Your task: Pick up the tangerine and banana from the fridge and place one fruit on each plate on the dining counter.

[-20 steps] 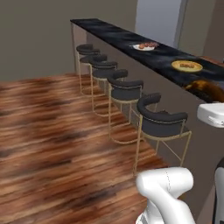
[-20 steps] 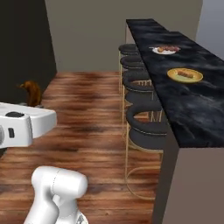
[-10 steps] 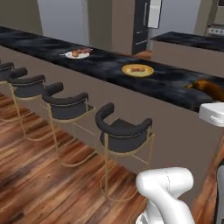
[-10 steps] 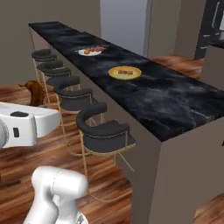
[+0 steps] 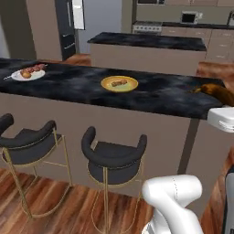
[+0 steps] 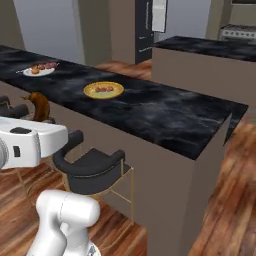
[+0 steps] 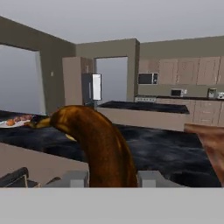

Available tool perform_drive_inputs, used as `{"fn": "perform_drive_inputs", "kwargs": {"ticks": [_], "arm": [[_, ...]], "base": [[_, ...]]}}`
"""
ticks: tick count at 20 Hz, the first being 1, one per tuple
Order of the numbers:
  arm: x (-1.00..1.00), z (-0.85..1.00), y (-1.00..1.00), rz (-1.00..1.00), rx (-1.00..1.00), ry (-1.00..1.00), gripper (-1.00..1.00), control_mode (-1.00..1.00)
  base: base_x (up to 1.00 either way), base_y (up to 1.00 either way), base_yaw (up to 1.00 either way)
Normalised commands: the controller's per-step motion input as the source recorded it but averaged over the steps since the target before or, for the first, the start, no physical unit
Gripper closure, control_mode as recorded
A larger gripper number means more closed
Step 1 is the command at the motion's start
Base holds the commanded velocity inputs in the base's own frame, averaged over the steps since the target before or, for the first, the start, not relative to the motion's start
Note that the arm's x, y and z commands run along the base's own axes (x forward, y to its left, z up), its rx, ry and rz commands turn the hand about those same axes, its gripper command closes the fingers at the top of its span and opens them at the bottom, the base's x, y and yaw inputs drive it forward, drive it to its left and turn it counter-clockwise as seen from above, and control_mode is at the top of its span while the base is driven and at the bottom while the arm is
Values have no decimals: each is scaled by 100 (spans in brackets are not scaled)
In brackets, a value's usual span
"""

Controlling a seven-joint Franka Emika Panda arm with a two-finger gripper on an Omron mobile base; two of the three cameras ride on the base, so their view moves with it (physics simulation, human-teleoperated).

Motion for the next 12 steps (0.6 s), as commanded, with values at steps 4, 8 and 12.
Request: {"fn": "perform_drive_inputs", "kwargs": {"ticks": [4, 8, 12], "arm": [[0, 0, 0, 0, 0, 0, 100, 100], [0, 0, 0, 0, 0, 0, 100, 100], [0, 0, 0, 0, 0, 0, 100, 100]], "base": [[45, 82, -59], [43, 84, -57], [55, 88, -53]]}}
